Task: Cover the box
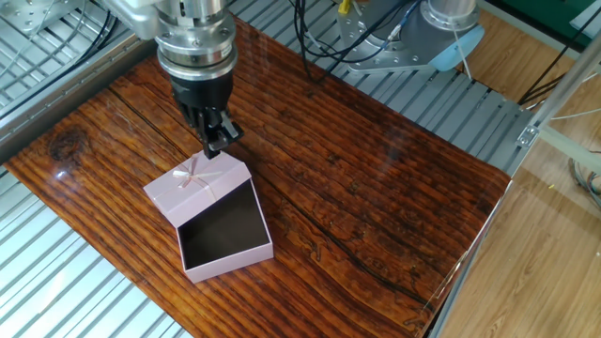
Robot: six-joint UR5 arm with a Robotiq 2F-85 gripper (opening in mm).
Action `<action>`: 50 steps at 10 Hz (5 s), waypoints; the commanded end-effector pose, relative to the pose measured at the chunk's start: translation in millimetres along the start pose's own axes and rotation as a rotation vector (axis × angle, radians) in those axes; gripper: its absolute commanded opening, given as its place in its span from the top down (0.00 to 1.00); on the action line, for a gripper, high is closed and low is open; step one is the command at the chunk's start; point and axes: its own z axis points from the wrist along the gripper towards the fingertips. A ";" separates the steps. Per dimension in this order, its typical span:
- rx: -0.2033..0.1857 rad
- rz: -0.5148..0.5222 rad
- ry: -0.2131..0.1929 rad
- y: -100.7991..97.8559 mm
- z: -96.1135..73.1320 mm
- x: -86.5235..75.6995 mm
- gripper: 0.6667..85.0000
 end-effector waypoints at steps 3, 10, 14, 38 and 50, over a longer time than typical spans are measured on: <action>0.066 -0.018 0.040 -14.6 6.0 12.7 0.92; 0.087 0.006 0.027 -25.1 15.9 4.6 0.32; 0.148 0.018 0.039 -36.5 26.0 4.4 0.26; 0.266 -0.079 -0.001 -16.7 71.9 -6.3 0.15; 0.232 -0.178 0.057 -22.8 73.6 7.8 0.16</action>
